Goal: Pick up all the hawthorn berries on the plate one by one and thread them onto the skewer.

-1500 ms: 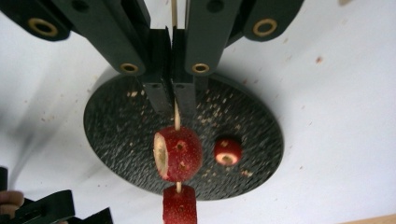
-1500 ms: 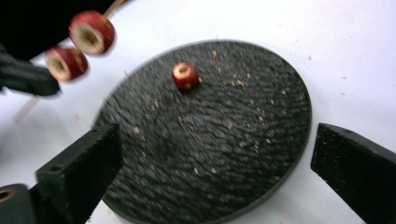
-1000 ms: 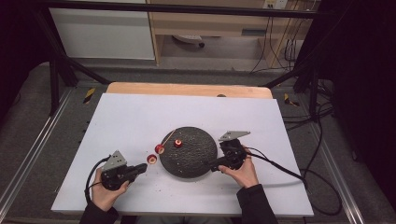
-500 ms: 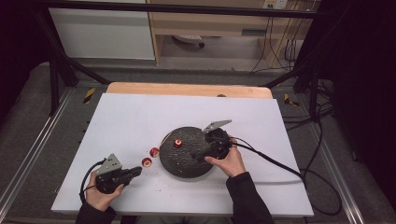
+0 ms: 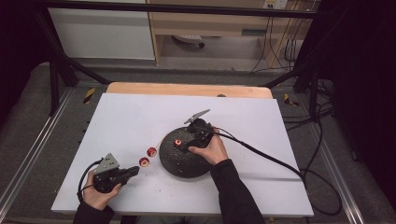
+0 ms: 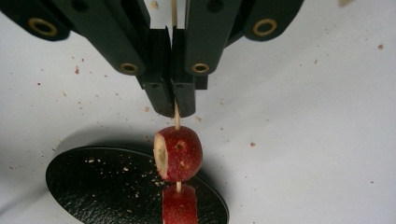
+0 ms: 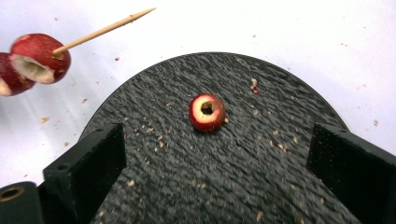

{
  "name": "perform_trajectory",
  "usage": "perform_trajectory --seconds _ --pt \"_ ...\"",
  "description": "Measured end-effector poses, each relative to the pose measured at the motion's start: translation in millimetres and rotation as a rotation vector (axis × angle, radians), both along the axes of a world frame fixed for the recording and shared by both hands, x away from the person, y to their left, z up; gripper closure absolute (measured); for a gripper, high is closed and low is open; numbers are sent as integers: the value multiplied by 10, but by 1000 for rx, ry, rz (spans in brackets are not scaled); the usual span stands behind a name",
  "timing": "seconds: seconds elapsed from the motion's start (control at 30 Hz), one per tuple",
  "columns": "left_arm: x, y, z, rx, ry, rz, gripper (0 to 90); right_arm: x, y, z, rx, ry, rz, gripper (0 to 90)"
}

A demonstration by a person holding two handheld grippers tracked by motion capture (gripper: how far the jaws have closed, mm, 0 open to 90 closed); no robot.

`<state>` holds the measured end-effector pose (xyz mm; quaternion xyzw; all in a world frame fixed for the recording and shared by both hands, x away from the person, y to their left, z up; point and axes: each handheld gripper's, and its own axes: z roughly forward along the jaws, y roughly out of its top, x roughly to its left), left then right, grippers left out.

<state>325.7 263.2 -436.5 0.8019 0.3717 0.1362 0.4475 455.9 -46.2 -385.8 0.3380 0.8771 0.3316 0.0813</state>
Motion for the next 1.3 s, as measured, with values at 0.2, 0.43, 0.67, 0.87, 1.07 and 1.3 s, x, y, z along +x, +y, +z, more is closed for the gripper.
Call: perform_trajectory --seconds 0.2,0.43,0.67,0.87,1.07,1.3 --pt "15 22 -1 4 6 7 880 106 172 -37 -56 9 18 88" --pt "26 35 -6 3 11 12 880 211 297 -114 -105 29 41 172" --pt "37 35 -16 7 17 16 880 309 323 -195 -121 52 52 296" --pt "38 30 -17 10 18 12 880 357 392 -251 -137 79 76 414" --pt "35 34 -12 10 16 12 880 375 432 -272 -144 98 94 509" --pt "35 28 -14 12 17 9 880 395 427 -281 -157 123 92 584"
